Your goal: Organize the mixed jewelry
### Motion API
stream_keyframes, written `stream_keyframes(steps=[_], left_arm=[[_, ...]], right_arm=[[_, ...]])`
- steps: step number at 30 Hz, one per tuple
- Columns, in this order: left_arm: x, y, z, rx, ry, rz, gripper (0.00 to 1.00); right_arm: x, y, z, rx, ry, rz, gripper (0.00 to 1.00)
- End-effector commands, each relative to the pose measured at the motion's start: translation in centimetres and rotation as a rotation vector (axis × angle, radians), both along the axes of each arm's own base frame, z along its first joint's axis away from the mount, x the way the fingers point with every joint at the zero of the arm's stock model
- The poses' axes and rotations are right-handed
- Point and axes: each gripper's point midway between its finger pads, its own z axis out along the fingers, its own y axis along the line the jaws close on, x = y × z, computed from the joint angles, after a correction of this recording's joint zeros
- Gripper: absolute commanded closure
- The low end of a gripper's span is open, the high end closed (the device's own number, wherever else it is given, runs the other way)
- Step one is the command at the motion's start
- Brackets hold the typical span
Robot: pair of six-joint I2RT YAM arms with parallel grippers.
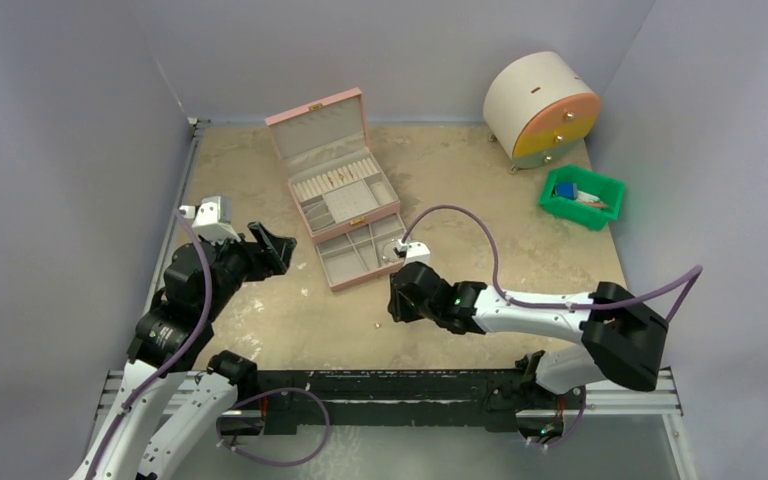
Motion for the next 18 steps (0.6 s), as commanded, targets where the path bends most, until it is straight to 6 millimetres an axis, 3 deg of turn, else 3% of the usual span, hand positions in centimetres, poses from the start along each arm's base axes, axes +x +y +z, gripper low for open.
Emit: stream_keyframes(steps=[1,18], left_arm=[[0.3,-0.1,0.9,-0.021,-0.033,0.0,0.25],[0.3,-0.3,1.0,-0.02,-0.036,-0.01,0.25]], right_arm=[[0.4,-0.1,-0.5,-0.005,0.021,-0.141,0.67],[0.1,0.3,-2.0,-0.101,0.043,-0.238,0.65]])
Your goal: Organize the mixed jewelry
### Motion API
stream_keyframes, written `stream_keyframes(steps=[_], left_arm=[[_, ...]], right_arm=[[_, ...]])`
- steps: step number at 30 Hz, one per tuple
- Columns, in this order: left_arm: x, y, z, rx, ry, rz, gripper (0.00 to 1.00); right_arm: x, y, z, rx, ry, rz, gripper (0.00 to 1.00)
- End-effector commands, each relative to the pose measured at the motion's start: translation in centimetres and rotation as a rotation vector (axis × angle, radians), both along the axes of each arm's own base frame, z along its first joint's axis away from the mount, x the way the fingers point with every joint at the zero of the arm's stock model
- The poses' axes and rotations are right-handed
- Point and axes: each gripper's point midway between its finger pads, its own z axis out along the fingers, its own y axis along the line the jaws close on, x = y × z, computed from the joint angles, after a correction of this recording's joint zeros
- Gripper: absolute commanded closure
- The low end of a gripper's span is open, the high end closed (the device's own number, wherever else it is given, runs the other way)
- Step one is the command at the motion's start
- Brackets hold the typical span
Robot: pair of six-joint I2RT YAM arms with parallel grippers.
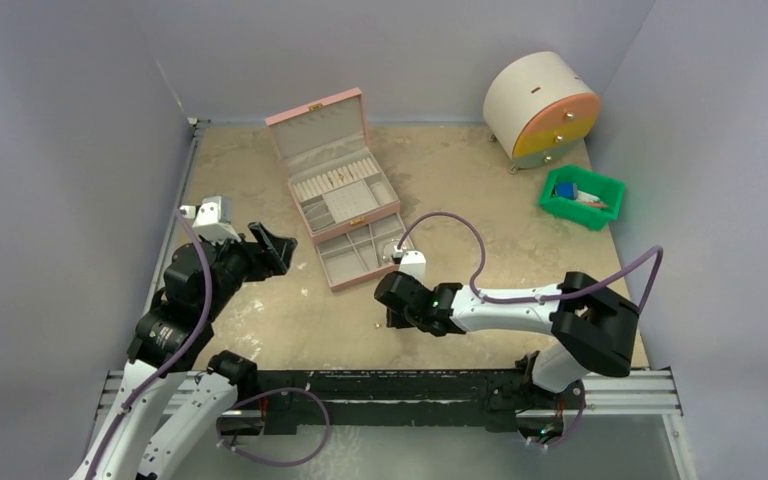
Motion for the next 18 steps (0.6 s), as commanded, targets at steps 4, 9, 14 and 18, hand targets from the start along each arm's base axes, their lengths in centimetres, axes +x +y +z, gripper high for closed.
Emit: stream_keyframes(steps=[4,9,14,18], left_arm=[[0.36,-0.19,1.07,-0.018,-0.039,-0.006,0.25],[0.33,-0.2,1.1,-0.017,-0.04,-0.008,0.25],[0.32,-0.19,1.09,-0.017,-0.04,-0.008,0.25],[0.31,-0.19,1.08,-0.017,-0.04,-0.007,0.25]], right_arm=[[1.21,0.18,0.61,-0.03,-0.028,-0.086,0.66],[1.24,0.26,0.38,-0.045,-0.024,-0.084,0.68],[1.08,0.54,0.0,-0.057,-0.011,-0.071,0.77],[0.96,0.41,-0.22,-0.062,-0.007,-0.071,0.83]])
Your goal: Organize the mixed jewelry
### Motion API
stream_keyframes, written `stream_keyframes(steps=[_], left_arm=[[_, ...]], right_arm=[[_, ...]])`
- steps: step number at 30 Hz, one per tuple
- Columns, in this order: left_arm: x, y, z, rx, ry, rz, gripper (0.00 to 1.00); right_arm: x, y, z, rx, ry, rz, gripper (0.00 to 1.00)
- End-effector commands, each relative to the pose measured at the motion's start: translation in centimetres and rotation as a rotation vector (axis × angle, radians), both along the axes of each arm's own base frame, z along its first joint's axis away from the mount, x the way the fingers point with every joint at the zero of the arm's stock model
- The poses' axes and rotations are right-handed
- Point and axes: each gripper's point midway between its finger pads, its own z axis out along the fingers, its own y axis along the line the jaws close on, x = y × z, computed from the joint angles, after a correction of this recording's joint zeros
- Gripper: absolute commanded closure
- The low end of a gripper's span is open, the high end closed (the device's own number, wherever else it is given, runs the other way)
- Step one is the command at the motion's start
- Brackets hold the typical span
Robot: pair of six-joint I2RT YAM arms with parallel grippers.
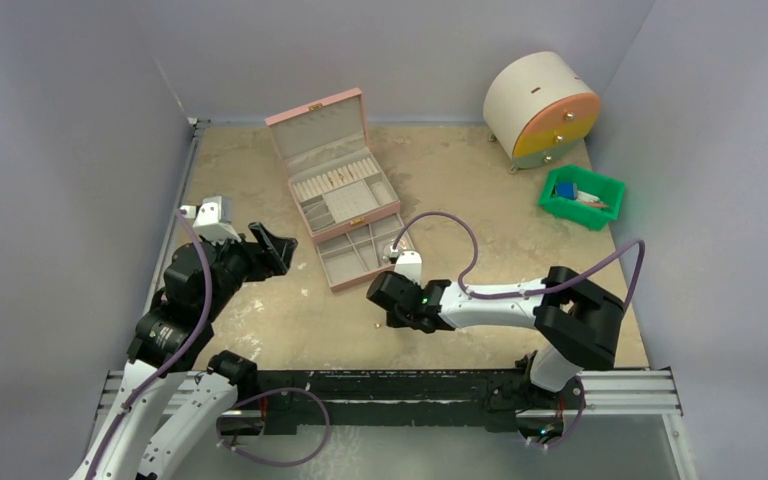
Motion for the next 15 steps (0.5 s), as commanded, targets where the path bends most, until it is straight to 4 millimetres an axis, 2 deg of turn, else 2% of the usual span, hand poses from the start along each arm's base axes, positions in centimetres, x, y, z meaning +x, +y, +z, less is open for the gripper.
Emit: stream_keyframes(steps=[1,10,15], left_arm=[[0.33,-0.07,1.12,-0.017,-0.043,-0.001,0.25],[0.28,-0.08,1.17,-0.018,-0.045,-0.002,0.25],[0.27,-0.07,1.13,-0.019,-0.043,-0.001,0.25]], right_arm=[[0.56,0.36,0.98,0.006,-0.029,-0.027,0.84],[0.45,-0.17,1.02,-0.002,-0.034,-0.03,1.0],[0.33,-0.26,1.52,0.009,-0.043,-0.023,1.0]])
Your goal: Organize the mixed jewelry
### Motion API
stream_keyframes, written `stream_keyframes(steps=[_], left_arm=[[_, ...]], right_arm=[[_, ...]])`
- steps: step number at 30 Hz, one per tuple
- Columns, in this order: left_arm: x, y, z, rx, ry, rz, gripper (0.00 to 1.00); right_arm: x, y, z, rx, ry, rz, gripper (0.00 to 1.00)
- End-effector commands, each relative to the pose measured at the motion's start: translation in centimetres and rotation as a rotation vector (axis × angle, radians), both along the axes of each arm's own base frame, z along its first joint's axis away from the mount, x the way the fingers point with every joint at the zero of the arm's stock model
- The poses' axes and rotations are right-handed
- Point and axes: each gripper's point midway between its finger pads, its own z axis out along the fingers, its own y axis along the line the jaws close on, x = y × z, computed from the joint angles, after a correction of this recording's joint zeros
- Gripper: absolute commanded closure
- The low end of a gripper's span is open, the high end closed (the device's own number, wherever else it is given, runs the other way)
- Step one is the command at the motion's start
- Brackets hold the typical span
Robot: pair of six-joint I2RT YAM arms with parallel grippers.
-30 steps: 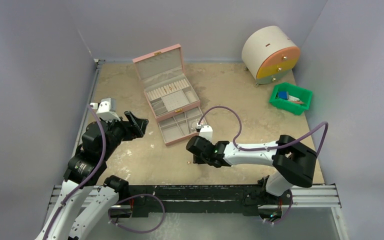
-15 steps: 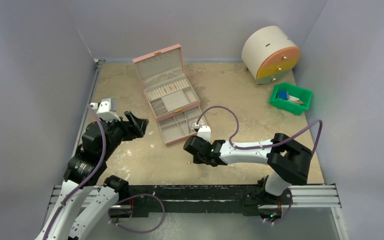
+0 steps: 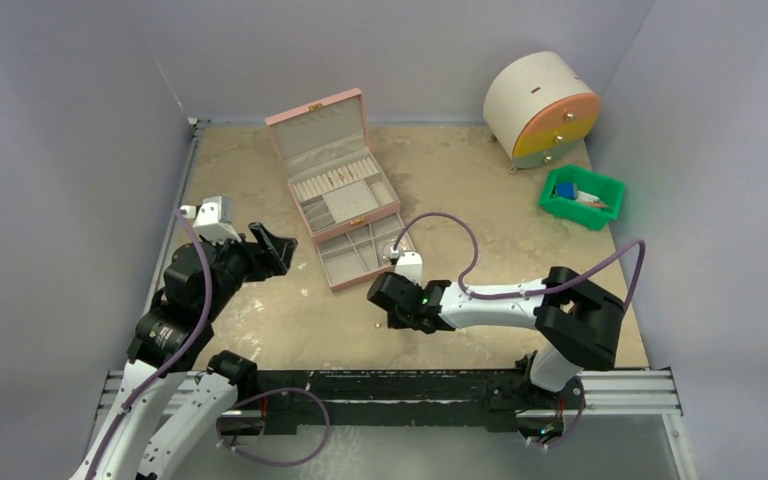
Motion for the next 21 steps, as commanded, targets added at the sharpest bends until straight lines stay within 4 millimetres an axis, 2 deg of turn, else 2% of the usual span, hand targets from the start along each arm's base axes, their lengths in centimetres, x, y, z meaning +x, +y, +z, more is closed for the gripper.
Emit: stream_keyframes(steps=[1,11,15,18,21], left_arm=[[0.3,-0.1,1.2,-0.019,-0.044,-0.001,0.25],[0.2,-0.5,1.3,-0.03,-0.045,-0.022,0.25],[0.1,-1.6,1.4,-0.045,-0.032,-0.079,0.25],[-0.3,-3.2,1.2,-0.07,-0.011,-0.167,0.25],[-1.0,-5.0,1.0,-0.107,0.013,-0.271,0.25]], right_arm=[[0.6,0.0,1.8,0.026,-0.054,-0.022,1.0],[0.6,-0.1,3.4,0.042,-0.112,0.083,1.0],[0.0,1.6,5.0,0.128,-0.153,0.238,1.0],[-1.0,3.4,6.9,0.237,-0.179,0.369,1.0],[-2.0,4.4,8.4,0.306,-0.192,0.462,1.0]])
